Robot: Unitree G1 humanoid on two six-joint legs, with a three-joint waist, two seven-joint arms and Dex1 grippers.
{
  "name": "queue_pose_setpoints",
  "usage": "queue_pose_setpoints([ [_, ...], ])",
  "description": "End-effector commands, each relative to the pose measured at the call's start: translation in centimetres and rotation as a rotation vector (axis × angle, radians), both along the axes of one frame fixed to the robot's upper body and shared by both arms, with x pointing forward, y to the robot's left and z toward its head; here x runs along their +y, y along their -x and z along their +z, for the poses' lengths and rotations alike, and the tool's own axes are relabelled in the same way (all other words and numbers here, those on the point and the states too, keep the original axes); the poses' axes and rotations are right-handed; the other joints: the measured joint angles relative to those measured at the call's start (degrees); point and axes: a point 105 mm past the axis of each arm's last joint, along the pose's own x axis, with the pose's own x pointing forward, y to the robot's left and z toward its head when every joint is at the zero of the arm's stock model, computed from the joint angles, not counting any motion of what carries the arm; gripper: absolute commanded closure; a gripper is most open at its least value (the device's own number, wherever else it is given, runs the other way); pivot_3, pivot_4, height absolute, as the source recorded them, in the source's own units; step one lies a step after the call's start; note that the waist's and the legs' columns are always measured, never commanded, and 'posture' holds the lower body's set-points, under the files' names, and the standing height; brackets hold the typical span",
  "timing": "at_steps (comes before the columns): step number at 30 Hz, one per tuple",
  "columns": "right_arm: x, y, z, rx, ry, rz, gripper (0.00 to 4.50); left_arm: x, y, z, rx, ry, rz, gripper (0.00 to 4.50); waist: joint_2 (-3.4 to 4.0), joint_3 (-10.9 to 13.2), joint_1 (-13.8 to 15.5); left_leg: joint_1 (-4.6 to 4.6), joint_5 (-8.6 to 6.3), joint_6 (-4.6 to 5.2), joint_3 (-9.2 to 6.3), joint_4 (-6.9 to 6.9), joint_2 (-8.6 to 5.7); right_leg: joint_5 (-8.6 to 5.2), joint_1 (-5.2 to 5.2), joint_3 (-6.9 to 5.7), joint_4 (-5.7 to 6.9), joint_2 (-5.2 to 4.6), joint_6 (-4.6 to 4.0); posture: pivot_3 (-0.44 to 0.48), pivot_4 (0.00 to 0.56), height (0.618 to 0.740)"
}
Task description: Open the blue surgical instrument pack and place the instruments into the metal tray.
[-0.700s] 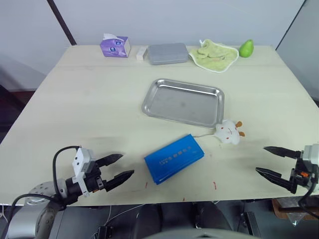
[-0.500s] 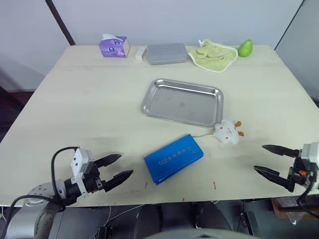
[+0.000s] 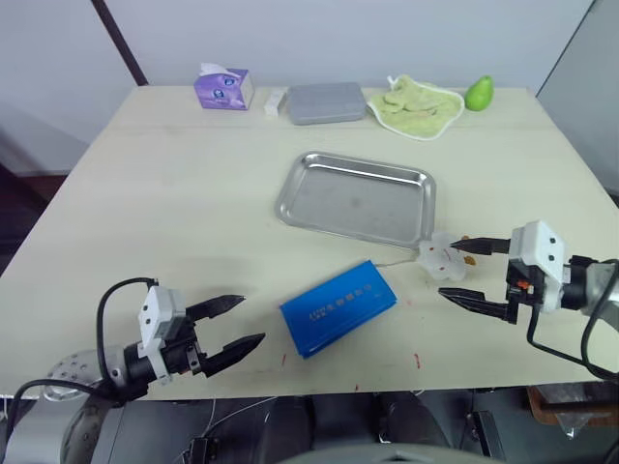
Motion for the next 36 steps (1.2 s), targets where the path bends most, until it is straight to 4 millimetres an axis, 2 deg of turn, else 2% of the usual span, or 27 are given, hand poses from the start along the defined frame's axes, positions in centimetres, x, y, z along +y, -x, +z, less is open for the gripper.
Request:
queue_pose_setpoints([
  [1, 0.6, -1.4, -0.6, -0.045, 0.179, 0.107, 2.02, -0.7, 0.4, 0.3, -0.001, -0.005, -0.067, 1.85, 0.05, 0.1, 0.0, 0.00, 0.00, 0.01, 0.02, 0.01, -0.01, -0.03, -0.03, 0.02, -0.01, 0.00, -0.05, 0.000, 0.150, 0.740],
  [2, 0.7, -1.6, -0.8, -0.049, 0.206, 0.125, 2.36, -0.8, 0.5, 0.2, 0.002, -0.008, -0.072, 2.17, 0.04, 0.1, 0.0, 0.00, 0.00, 0.01, 0.04, 0.01, -0.01, -0.04, -0.02, 0.00, -0.01, 0.00, -0.06, 0.000, 0.150, 0.740],
  [3, 0.8, -1.8, -0.9, -0.049, 0.228, 0.143, 2.99, -0.9, 0.5, 0.1, 0.005, -0.016, -0.076, 2.78, 0.04, 0.1, 0.2, -0.01, 0.00, 0.00, 0.01, 0.00, -0.01, -0.04, -0.03, -0.05, 0.00, 0.00, -0.06, 0.000, 0.150, 0.740],
  [6, 1.8, -2.6, -1.0, -0.051, 0.272, 0.195, 4.46, -1.3, 0.8, -0.6, 0.016, -0.054, -0.108, 4.23, 0.05, 0.1, 0.3, -0.16, 0.00, -0.01, -0.07, -0.01, -0.01, 0.01, -0.09, -0.14, -0.03, -0.01, 0.02, 0.000, 0.150, 0.740],
  [7, 2.2, -2.9, -1.2, -0.054, 0.302, 0.222, 4.50, -1.5, 0.9, -1.0, 0.022, -0.076, -0.118, 4.41, 0.10, 0.1, 0.2, -0.20, 0.00, -0.01, -0.08, -0.01, 0.00, 0.01, -0.13, -0.15, -0.04, 0.00, 0.03, 0.000, 0.150, 0.740],
  [13, 3.4, -4.0, -3.0, -0.055, 0.425, 0.290, 4.50, -2.9, 0.5, -2.2, 0.029, -0.104, -0.114, 4.41, 0.13, 0.1, 0.2, -0.29, 0.01, -0.01, -0.06, 0.02, 0.01, 0.01, -0.24, -0.15, -0.01, 0.00, 0.02, 0.000, 0.150, 0.740],
  [16, 4.7, -4.6, -3.1, -0.069, 0.454, 0.303, 4.50, -4.0, 0.0, -2.0, 0.018, -0.102, -0.107, 4.41, 0.16, 0.1, 0.3, -0.52, 0.02, -0.02, -0.11, 0.13, 0.00, 0.03, -0.41, -0.21, 0.04, -0.02, 0.04, 0.000, 0.150, 0.740],
  [22, 5.8, -5.3, -4.3, -0.093, 0.530, 0.332, 4.50, -5.6, -1.0, -1.3, 0.007, -0.082, -0.098, 4.41, 0.16, 0.1, 0.2, -0.58, 0.03, -0.04, -0.15, 0.21, 0.00, 0.03, -0.48, -0.22, 0.19, 0.00, 0.04, 0.000, 0.150, 0.740],
  [28, 6.7, -4.9, -5.8, -0.083, 0.549, 0.384, 4.50, -5.7, -1.6, -1.9, 0.003, -0.101, -0.077, 4.41, 0.16, 0.1, 0.2, -0.59, 0.07, -0.10, -0.13, 0.22, 0.00, 0.03, -0.49, -0.21, 0.17, -0.01, 0.05, 0.000, 0.150, 0.740],
  [32, 7.6, -3.9, -5.7, -0.054, 0.487, 0.418, 4.50, -5.2, -2.1, -2.2, -0.010, -0.113, -0.066, 4.41, 0.18, 0.1, 0.1, -0.55, 0.07, -0.09, -0.14, 0.23, 0.01, 0.04, -0.48, -0.21, 0.24, 0.02, 0.04, 0.000, 0.150, 0.740],
  [36, 7.4, -3.0, -5.7, -0.023, 0.454, 0.408, 4.50, -4.4, -2.7, -2.4, -0.022, -0.129, -0.072, 4.41, 0.18, 0.1, 0.2, -0.57, 0.07, -0.09, -0.17, 0.21, 0.01, 0.03, -0.48, -0.25, 0.21, 0.02, 0.03, 0.000, 0.150, 0.740],
])
